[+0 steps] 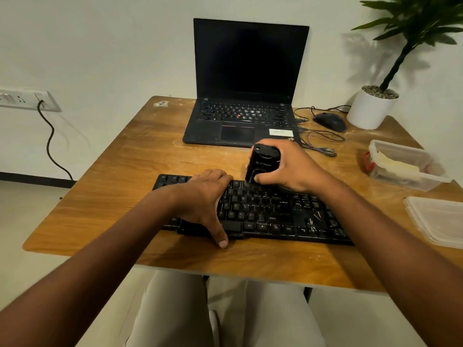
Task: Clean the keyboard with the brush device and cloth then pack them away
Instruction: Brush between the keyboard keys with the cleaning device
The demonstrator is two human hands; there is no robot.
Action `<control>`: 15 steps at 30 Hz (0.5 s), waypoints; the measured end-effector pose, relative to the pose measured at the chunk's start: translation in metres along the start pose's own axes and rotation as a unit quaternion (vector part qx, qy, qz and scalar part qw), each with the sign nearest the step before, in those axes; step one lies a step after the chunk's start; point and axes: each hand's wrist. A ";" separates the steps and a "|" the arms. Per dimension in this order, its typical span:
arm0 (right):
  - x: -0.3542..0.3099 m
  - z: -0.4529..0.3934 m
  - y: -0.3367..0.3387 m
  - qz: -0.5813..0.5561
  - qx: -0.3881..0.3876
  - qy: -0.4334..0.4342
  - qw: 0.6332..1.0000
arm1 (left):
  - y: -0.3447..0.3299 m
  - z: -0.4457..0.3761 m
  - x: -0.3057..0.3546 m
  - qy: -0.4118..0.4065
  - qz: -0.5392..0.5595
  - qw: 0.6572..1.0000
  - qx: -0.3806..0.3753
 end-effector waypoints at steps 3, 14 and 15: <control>0.009 0.004 0.015 0.069 -0.041 -0.013 0.997 | 0.000 0.000 0.000 0.000 -0.004 1.000 -0.004; -0.005 -0.002 -0.004 0.024 -0.014 0.009 1.000 | 0.000 -0.001 0.000 0.004 0.002 1.000 -0.006; -0.003 0.000 0.001 0.042 -0.026 0.004 0.999 | 0.000 -0.001 0.000 0.003 0.002 1.000 -0.007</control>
Point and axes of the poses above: each hand's wrist, its own z-axis away from the middle knuckle, its own y-axis out of the back of the hand, x = y × z, and after that the axes turned 4 degrees about z, right-handed
